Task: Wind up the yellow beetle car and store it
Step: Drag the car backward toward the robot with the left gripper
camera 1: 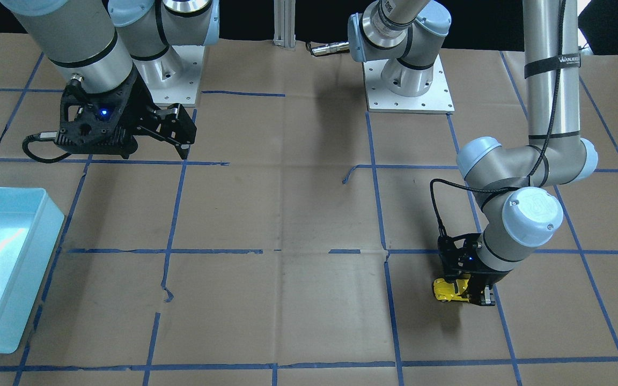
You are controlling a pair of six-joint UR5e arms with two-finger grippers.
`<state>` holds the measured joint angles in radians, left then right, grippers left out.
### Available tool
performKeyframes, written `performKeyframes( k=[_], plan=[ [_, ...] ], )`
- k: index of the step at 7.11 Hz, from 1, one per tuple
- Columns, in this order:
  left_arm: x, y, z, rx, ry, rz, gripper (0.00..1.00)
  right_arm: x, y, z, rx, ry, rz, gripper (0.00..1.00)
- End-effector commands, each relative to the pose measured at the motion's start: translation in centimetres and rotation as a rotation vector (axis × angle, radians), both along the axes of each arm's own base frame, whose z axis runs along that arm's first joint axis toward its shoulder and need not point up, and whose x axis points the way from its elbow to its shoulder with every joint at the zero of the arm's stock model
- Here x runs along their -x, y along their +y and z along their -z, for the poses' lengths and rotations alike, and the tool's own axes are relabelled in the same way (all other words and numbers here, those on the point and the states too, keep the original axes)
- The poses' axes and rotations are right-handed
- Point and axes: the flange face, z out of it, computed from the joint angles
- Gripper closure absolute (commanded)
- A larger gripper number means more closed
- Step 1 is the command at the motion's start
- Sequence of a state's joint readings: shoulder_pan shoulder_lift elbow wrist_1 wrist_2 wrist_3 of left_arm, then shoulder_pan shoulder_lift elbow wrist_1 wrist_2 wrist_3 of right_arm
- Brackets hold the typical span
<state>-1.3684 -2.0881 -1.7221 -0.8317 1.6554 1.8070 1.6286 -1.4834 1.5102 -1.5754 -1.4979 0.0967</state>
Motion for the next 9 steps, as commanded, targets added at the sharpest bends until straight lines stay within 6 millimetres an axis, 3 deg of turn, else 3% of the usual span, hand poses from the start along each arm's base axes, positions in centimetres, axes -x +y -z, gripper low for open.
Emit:
performKeyframes(
  k=[1,3,6,9],
  plan=[
    [-0.1,0.0,0.0,-0.002,-0.001,0.0,1.0,0.0,0.0,0.0,0.001,-0.001,-0.001,0.0],
    [-0.4,-0.1,-0.2,-0.002,-0.006,0.035,1.0,0.0,0.0,0.0,0.001,-0.001,-0.001,0.0],
    [-2.7,0.1,0.1,-0.007,-0.001,0.015,1.0,0.0,0.0,0.0,0.001,-0.001,-0.001,0.0],
    [-2.7,0.1,0.0,-0.006,-0.001,0.02,1.0,0.0,0.0,-0.2,0.004,-0.002,0.0,0.0]
  ],
)
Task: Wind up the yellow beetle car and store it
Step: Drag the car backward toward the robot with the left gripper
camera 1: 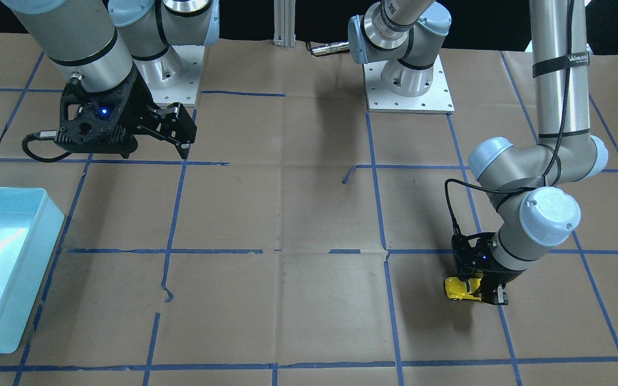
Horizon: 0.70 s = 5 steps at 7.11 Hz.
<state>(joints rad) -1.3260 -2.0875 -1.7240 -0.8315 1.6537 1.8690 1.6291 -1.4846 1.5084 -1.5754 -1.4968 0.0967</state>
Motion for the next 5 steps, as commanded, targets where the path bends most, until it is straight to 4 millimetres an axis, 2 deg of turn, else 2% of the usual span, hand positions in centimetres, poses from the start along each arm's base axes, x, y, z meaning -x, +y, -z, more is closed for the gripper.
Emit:
performKeyframes(
  k=[1,2,4,5],
  plan=[
    [0.0,0.0,-0.1,0.001,-0.002,-0.001,0.56,0.0,0.0,0.0,0.001,-0.001,0.0,0.0],
    [0.0,0.1,-0.9,0.004,0.0,-0.018,0.04,0.0,0.0,0.0,0.001,-0.001,0.0,0.0],
    [1.9,0.9,-3.7,0.033,0.058,-0.089,0.05,0.0,0.0,0.0,0.001,-0.001,0.0,0.0],
    [3.3,1.8,-6.8,0.019,0.093,-0.166,0.04,0.0,0.0,0.0,-0.001,-0.001,0.0,0.0]
  ],
)
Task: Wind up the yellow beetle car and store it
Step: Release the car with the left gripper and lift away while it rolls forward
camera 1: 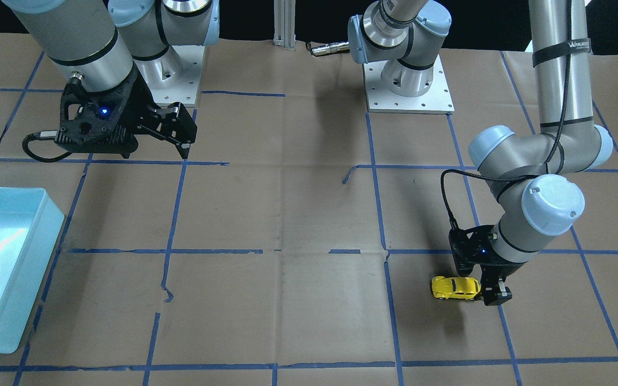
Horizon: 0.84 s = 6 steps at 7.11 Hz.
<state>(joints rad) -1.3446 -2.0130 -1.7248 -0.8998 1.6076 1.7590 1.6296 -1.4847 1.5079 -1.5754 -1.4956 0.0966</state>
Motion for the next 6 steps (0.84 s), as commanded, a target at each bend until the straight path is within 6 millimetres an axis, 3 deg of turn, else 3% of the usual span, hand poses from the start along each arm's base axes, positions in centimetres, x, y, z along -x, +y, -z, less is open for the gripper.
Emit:
performKeyframes(
  k=[1,3,4,5,6],
  plan=[
    [3.3,2.4,-6.0,-0.013,0.069,-0.212,0.04,0.0,-0.1,0.1,-0.001,0.0,0.001,0.0],
    [8.3,5.8,-13.8,0.037,0.173,-0.687,0.02,0.0,-0.1,0.3,-0.006,0.0,-0.001,0.0],
    [9.2,7.8,-18.2,0.04,0.186,-0.923,0.02,0.0,0.0,0.1,-0.001,0.003,0.0,0.0],
    [9.7,9.0,-20.9,0.01,0.194,-1.185,0.02,0.0,-0.1,-0.5,0.013,0.001,-0.004,0.0],
    [10.2,9.5,-23.0,0.006,0.191,-1.335,0.02,0.0,-0.3,-0.3,0.009,0.002,-0.028,0.0]
  ],
)
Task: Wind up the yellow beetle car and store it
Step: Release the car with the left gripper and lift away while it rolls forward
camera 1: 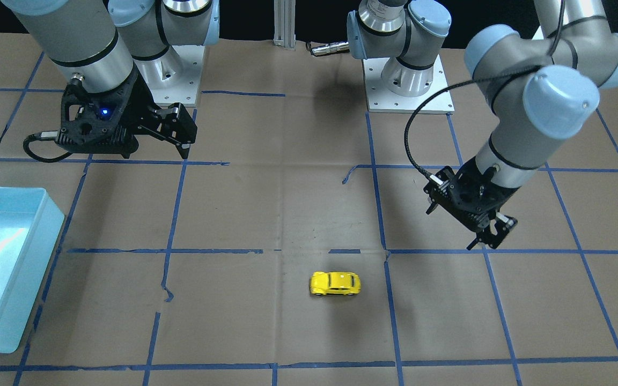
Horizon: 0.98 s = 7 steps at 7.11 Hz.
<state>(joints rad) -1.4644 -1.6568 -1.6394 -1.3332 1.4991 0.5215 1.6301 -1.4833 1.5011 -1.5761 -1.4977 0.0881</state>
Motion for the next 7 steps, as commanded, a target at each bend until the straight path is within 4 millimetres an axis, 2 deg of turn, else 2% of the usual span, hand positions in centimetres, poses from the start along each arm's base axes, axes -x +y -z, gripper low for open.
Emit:
performKeyframes(
  k=[1,2,3,5,6,7],
  plan=[
    [2.7,2.1,-4.5,-0.086,0.006,-0.234,0.02,0.1,-0.2,0.3,0.005,-0.002,-0.148,0.0],
    [3.9,2.8,-5.2,-0.092,-0.01,-0.258,0.02,0.5,-0.3,0.7,0.015,-0.003,-0.28,0.0],
    [4.2,3.8,-6.0,-0.079,-0.008,-0.258,0.02,0.6,-0.4,0.9,0.027,0.004,-0.412,0.0],
    [4.1,4.6,-6.3,-0.089,-0.01,-0.258,0.02,0.7,-0.5,1.5,0.046,-0.006,-0.877,0.0],
    [4.0,4.6,-6.3,-0.089,-0.01,-0.258,0.01,1.4,-1.4,3.5,0.025,-0.024,-0.976,0.0],
    [4.1,4.6,-6.2,-0.091,-0.008,-0.256,0.01,4.2,-2.9,5.4,0.021,-0.044,-1.053,0.0]
  ],
)
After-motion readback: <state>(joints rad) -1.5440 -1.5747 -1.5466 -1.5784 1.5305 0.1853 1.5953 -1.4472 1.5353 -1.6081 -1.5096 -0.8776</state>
